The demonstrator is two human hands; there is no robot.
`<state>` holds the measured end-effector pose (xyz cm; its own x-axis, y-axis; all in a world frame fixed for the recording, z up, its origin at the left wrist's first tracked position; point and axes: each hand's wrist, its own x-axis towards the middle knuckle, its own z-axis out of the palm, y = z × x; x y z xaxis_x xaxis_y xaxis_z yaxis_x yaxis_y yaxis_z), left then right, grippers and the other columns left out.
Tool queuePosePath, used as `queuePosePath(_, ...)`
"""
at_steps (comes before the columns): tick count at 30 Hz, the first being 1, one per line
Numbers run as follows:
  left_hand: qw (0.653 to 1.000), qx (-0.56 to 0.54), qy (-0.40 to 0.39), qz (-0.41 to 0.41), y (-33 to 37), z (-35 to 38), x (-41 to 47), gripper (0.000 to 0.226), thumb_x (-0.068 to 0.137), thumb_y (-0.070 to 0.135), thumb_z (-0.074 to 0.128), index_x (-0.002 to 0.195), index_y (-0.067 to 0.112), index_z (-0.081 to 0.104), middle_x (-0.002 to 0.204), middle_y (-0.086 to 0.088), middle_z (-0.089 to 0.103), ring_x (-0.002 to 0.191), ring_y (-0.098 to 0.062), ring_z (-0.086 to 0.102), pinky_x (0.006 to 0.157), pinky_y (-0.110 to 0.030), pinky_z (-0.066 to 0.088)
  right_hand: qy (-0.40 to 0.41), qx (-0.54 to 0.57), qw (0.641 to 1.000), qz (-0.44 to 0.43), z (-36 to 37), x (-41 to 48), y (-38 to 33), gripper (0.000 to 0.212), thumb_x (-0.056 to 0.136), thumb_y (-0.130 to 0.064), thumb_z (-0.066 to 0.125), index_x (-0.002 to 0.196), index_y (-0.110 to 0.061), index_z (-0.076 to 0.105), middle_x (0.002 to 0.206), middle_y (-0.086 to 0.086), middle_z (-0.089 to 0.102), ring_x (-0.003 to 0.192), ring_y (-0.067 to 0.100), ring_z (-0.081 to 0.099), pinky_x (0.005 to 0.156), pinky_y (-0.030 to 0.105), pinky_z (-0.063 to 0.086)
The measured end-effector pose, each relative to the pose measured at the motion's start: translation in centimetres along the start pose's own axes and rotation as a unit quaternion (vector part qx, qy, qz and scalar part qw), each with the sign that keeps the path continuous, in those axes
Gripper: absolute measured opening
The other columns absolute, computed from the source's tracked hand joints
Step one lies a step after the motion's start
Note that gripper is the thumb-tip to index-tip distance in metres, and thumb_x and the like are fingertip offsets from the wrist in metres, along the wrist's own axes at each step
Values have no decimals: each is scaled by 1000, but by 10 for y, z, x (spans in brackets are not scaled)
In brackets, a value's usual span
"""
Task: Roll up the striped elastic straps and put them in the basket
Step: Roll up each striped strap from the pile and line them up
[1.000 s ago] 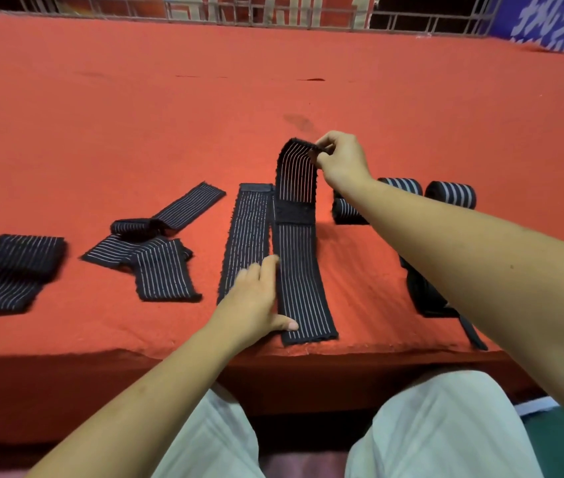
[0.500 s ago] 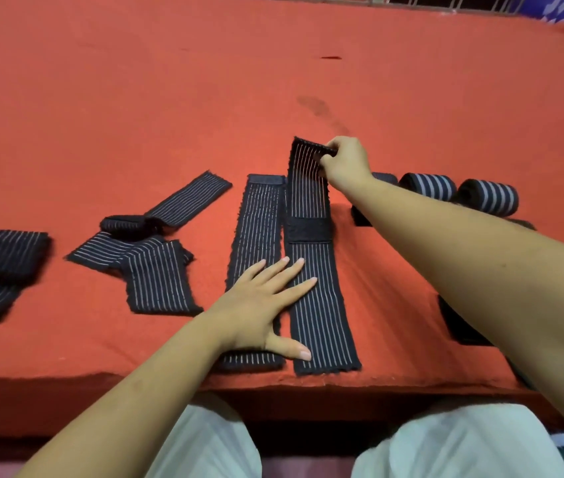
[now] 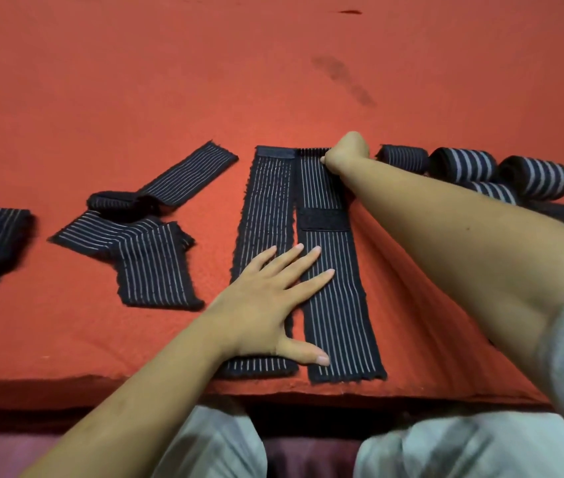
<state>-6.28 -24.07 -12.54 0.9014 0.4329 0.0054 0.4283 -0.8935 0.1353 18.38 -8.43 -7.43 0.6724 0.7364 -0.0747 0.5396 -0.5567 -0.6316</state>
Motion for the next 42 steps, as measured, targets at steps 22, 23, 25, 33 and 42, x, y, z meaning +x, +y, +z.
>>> queuePosePath(22,966,-244,49,-72,-10,-23,6,80,86,79,39,152,34,33,153,9,33,142,-12,32,120,-41,26,37,386,916,-107,-77,-63,5,8,94,-22,62,88,-18,59,99,14,69,85,24,63,81,45,55)
queuePosePath(23,958,-250,110,-84,-16,-29,13,71,89,67,46,146,24,43,141,4,41,133,-13,41,116,-41,33,26,387,915,-111,-78,-66,6,8,95,-21,62,87,-19,59,98,14,70,85,25,64,80,45,55)
queuePosePath(25,921,-220,279,-160,-32,-44,34,53,93,45,56,131,9,52,125,-5,48,121,-21,47,110,-44,38,1,390,914,-116,-79,-72,7,9,95,-20,63,86,-21,61,100,14,71,86,25,64,79,48,56)
queuePosePath(33,720,-525,253,-378,-78,-41,108,50,91,40,70,126,6,60,113,-2,68,99,-16,63,91,-29,50,-52,415,900,-124,-80,-87,12,11,95,-13,64,85,-19,63,90,6,68,80,19,63,72,34,51)
queuePosePath(42,729,-348,331,-488,-101,-60,96,27,98,26,59,116,6,62,120,-15,66,117,-33,58,93,-35,41,-18,456,879,-140,-92,-89,20,6,93,-14,63,88,-16,64,86,6,66,81,21,61,74,38,50)
